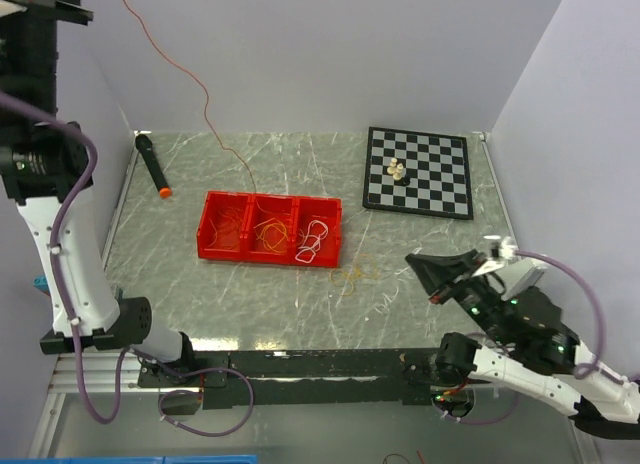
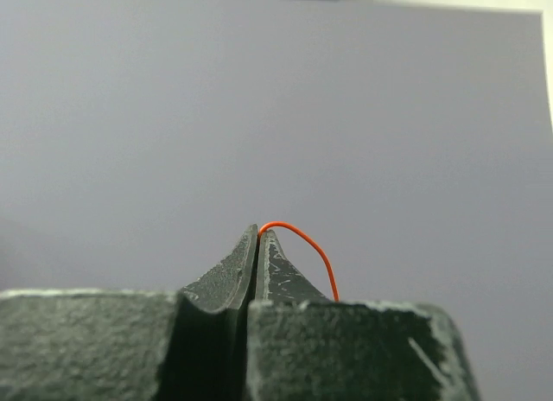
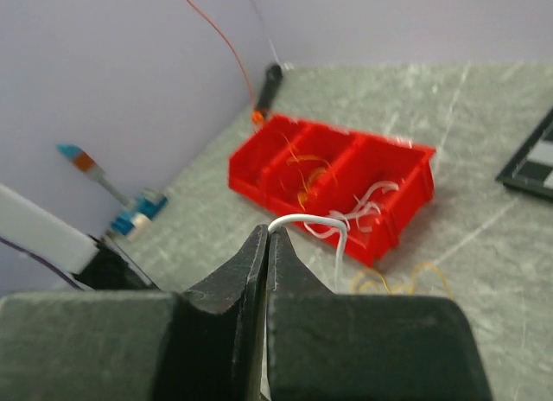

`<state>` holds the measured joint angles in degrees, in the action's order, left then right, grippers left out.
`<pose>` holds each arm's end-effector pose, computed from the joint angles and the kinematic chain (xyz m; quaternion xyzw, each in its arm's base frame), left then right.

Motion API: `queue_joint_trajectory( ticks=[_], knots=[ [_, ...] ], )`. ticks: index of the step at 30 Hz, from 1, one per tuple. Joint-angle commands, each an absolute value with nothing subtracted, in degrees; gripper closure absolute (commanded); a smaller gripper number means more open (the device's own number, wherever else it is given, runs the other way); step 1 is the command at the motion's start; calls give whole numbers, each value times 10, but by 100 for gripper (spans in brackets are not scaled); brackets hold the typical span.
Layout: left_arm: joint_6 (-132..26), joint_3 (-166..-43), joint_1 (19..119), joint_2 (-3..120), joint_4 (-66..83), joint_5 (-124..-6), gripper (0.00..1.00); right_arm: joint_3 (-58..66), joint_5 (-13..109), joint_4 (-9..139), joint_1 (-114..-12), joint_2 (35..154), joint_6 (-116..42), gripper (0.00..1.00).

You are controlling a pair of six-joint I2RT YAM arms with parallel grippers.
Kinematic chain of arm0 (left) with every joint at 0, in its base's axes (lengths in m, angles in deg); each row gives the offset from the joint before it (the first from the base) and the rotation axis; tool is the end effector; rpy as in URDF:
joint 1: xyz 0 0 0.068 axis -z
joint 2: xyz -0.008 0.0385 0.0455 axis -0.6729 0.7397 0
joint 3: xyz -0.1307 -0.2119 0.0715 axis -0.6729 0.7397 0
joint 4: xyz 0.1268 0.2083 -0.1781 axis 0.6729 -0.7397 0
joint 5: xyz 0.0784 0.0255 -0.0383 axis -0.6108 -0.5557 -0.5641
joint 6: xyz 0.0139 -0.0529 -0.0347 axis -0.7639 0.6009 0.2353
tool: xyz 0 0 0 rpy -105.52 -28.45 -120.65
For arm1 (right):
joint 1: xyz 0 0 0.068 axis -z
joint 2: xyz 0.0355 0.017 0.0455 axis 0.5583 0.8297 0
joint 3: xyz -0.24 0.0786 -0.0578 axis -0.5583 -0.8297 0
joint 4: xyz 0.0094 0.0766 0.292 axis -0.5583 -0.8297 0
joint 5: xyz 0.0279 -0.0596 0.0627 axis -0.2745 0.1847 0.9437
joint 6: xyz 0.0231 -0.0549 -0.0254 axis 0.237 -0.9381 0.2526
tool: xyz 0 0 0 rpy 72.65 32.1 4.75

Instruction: Untangle the cables

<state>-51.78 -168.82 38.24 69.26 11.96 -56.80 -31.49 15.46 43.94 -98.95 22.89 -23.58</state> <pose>0.2082 0.0001 0.7242 0.0937 0.3078 -0.1165 0.9396 0.0652 0.0900 0.3718 -0.0905 0.6494 0.4005 0.6401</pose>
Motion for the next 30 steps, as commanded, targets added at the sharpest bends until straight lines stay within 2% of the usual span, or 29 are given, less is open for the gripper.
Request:
queue_joint_trajectory(
  ticks=[1,11,18,30],
  knots=[
    [-508,-1673,384,652,247,-585,98,-336,145,464,-994,265,-210,100],
    [-545,-1710,384,651,361,-656,99,-391,133,465,-994,302,-177,100],
    [-572,-1660,384,649,346,-662,99,-410,140,469,-993,287,-167,100],
    [-603,-1675,385,694,332,-665,99,-413,147,449,-993,245,-166,100]
  ],
)
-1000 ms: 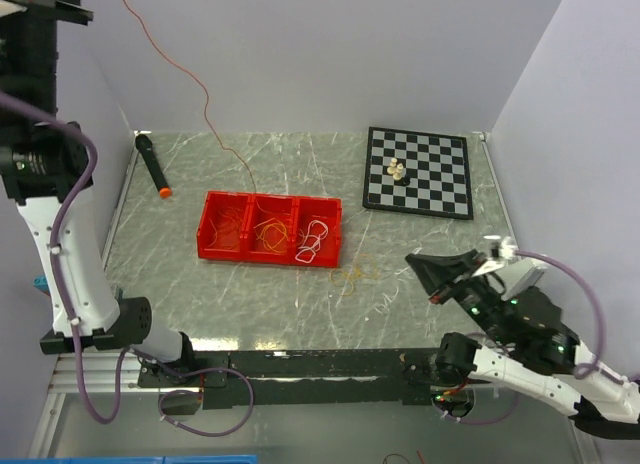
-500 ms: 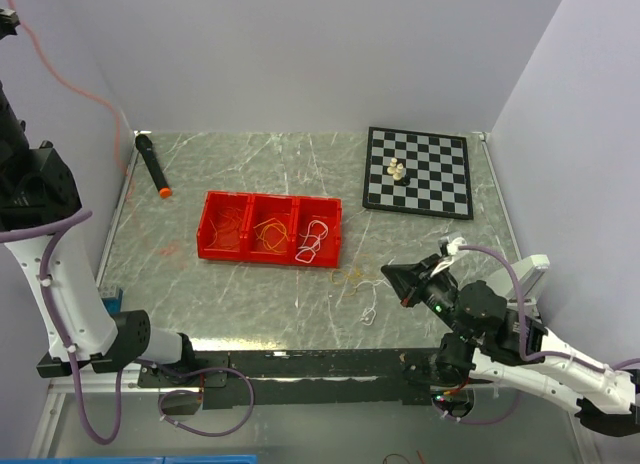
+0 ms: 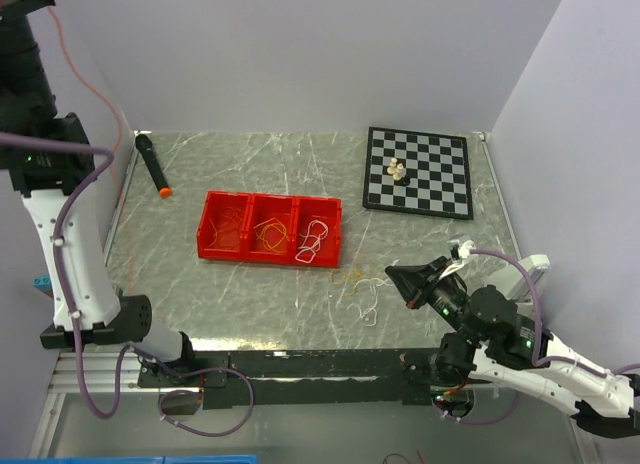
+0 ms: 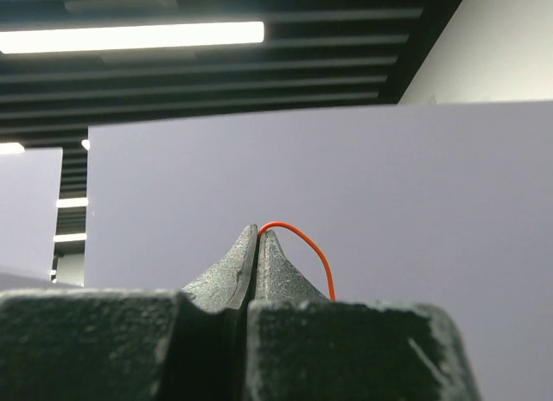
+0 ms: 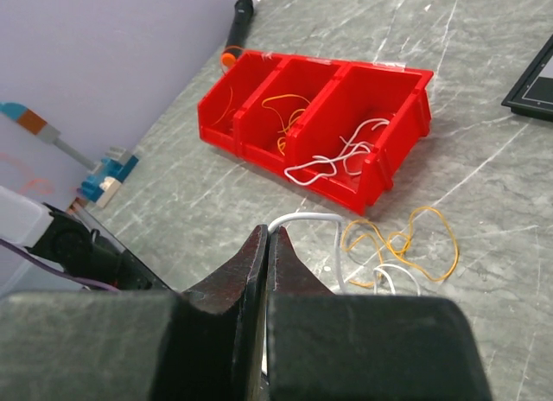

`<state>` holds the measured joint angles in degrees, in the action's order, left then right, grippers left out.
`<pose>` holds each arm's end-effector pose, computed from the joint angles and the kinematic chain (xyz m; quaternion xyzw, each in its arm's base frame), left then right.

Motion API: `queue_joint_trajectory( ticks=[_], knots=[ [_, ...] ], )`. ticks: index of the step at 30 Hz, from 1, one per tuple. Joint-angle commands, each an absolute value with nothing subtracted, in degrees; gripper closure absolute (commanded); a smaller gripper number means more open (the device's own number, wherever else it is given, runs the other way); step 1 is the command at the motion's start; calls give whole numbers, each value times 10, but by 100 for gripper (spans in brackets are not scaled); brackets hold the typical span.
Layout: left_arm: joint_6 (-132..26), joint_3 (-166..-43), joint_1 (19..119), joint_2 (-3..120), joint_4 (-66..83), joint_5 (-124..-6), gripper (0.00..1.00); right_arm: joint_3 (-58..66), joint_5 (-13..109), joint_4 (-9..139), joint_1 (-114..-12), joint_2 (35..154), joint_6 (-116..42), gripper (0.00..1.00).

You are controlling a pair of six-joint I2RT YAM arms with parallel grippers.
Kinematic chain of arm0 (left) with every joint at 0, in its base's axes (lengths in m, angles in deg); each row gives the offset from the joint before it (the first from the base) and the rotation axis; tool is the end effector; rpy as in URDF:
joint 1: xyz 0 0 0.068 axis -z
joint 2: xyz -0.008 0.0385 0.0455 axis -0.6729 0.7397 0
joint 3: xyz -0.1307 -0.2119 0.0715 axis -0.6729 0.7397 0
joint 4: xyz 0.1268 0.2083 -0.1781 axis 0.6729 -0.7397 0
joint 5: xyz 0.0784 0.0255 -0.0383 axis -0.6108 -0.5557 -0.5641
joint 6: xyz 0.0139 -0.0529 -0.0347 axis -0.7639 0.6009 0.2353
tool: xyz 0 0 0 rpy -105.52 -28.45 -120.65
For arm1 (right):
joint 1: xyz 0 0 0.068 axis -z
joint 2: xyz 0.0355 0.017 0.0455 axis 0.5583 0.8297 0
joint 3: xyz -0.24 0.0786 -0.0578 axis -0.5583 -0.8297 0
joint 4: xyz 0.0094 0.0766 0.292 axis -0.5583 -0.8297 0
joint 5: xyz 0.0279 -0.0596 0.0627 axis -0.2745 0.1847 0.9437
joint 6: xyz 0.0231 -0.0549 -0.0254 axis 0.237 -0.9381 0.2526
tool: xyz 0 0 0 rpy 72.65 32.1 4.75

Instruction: Untangle the cables

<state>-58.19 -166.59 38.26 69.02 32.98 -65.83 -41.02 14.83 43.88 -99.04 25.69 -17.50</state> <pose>0.1792 0.0058 0.7377 0.0534 0.1368 -0.0312 0.9887 0.0826 0.1267 0.3070 -0.0931 0.7204 0.3671 0.5811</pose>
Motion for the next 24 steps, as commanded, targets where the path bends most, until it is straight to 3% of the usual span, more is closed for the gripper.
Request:
queue_joint_trajectory(
  ticks=[1,24],
  knots=[
    [-608,-1673,385,696,333,-667,99,-413,147,447,-993,241,-164,100],
    [-616,-1619,400,714,302,-665,99,-393,100,363,-994,153,-150,100]
  ],
)
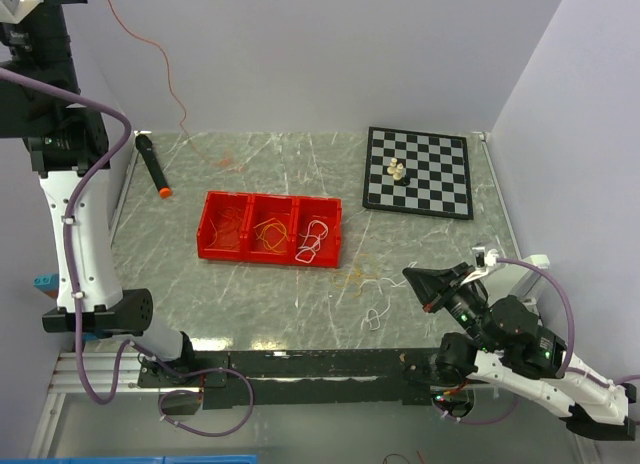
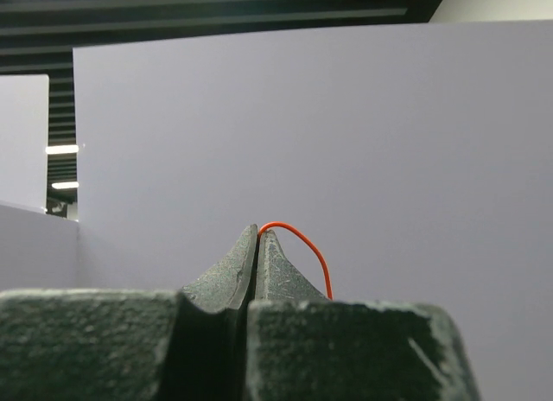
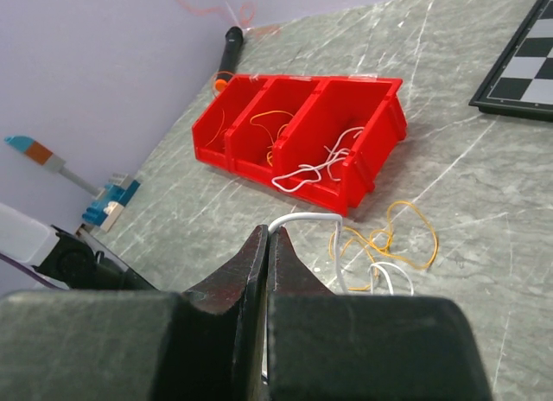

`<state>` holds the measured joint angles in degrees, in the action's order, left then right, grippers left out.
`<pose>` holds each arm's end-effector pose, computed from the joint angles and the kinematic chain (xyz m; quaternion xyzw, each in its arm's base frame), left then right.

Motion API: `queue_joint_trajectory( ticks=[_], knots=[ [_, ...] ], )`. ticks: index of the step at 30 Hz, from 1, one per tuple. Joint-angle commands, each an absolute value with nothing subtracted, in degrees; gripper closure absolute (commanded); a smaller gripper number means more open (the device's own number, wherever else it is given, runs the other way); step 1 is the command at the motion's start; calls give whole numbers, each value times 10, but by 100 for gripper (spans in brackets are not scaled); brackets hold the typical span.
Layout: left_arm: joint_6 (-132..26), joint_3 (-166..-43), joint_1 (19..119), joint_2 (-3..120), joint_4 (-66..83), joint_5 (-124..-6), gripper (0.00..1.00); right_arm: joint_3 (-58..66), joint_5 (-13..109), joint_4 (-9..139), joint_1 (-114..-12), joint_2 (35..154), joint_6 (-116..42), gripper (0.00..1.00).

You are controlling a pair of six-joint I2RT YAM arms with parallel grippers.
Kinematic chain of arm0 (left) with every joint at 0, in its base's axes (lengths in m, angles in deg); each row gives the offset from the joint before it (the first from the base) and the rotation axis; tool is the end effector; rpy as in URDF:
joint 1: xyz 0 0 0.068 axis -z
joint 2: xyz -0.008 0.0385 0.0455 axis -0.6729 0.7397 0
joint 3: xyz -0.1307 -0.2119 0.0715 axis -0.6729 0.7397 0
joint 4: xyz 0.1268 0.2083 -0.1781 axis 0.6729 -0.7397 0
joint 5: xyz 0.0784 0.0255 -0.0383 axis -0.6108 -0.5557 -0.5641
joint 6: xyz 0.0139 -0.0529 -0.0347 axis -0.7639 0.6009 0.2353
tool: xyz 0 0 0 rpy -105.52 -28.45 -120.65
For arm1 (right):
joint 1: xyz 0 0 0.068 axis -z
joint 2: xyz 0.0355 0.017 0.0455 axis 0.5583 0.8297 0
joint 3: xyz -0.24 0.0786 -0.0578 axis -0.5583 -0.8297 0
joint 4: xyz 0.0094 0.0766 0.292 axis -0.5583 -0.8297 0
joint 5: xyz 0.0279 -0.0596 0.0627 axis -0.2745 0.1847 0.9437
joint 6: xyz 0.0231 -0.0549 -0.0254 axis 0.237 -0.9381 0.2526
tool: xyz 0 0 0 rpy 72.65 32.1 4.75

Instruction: Untangle the cables

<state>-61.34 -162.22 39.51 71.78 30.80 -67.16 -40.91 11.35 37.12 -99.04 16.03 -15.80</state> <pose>0.2408 0.0061 0.7116 0.0420 0.2138 -0.0176 0.9758 0.0702 0.0935 0.3127 -0.0515 0.7079 0.3738 0.5971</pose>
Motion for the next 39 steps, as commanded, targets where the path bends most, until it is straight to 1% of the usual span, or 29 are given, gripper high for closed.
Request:
queue_joint_trajectory(
  ticks=[1,11,14,16,20,25,29,39],
  knots=[
    [-615,-1619,401,714,299,-664,99,-393,99,363,-993,153,-150,100],
    [-630,-1656,411,726,302,-663,99,-403,105,377,-993,163,-153,100],
    [-664,-1700,419,750,313,-671,99,-405,110,381,-993,170,-152,100],
    [-689,-1721,445,763,333,-683,99,-405,111,384,-993,173,-153,100],
    [-724,-1699,477,756,407,-684,99,-406,114,392,-993,179,-154,100],
    [-780,-1688,515,756,445,-676,99,-414,118,397,-993,180,-149,100],
    [-800,-1688,522,756,440,-672,99,-418,119,396,-993,179,-147,100],
    [-856,-1549,522,718,448,-697,99,-410,112,376,-993,165,-150,100]
  ],
)
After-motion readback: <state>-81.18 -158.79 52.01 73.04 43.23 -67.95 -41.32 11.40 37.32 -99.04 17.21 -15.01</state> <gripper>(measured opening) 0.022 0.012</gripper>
